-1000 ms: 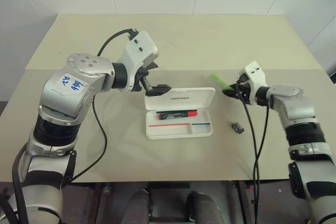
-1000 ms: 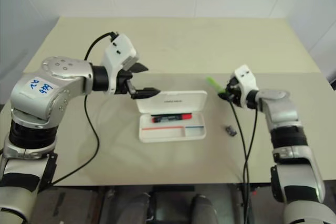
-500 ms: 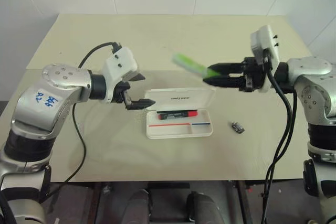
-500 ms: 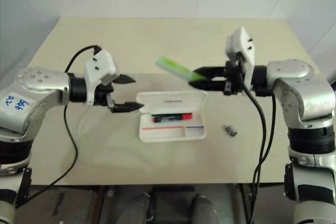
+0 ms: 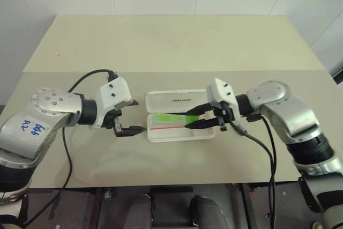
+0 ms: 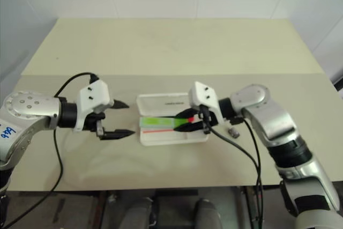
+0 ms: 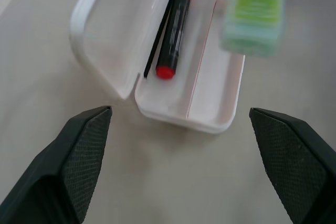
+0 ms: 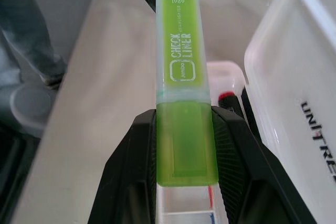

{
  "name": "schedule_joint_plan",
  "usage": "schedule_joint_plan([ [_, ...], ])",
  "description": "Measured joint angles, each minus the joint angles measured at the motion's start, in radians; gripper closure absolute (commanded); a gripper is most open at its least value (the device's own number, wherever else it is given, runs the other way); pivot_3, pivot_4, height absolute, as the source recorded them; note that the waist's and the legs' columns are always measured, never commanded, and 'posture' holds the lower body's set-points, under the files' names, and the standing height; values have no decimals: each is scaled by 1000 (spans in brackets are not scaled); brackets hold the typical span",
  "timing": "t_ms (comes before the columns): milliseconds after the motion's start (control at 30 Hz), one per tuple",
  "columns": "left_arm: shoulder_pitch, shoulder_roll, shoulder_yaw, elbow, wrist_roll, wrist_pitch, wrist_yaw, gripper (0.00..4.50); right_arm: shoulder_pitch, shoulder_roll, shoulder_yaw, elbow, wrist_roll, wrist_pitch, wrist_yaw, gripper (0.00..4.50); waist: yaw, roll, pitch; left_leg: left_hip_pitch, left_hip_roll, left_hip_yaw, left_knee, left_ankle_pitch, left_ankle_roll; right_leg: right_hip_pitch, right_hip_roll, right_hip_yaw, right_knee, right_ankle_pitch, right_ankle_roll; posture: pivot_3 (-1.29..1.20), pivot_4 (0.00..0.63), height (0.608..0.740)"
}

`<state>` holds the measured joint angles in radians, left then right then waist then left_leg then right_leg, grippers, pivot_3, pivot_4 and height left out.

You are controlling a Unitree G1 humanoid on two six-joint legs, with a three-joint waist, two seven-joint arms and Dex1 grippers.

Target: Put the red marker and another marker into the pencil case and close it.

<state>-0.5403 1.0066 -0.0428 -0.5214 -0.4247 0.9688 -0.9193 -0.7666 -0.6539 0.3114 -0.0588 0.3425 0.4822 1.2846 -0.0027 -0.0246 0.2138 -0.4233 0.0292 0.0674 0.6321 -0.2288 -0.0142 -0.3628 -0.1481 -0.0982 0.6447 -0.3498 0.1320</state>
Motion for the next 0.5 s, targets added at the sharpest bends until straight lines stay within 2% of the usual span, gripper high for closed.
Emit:
schedule_joint_plan([
  [100, 4, 4, 0, -14, -1, -1, 0, 0, -1, 44, 29, 70, -39, -62, 7, 3399, 3, 0, 0, 0, 0, 0, 0, 0, 0, 0, 0, 0, 0, 0, 0, 0, 150, 740],
  [500, 59, 21, 31, -36, -11, 15, 21, 0, -3, 79, 80, 187, -146, -186, 70, 3399, 0, 0, 0, 0, 0, 0, 0, 0, 0, -1, 0, 0, 0, 0, 0, 0, 150, 740],
])
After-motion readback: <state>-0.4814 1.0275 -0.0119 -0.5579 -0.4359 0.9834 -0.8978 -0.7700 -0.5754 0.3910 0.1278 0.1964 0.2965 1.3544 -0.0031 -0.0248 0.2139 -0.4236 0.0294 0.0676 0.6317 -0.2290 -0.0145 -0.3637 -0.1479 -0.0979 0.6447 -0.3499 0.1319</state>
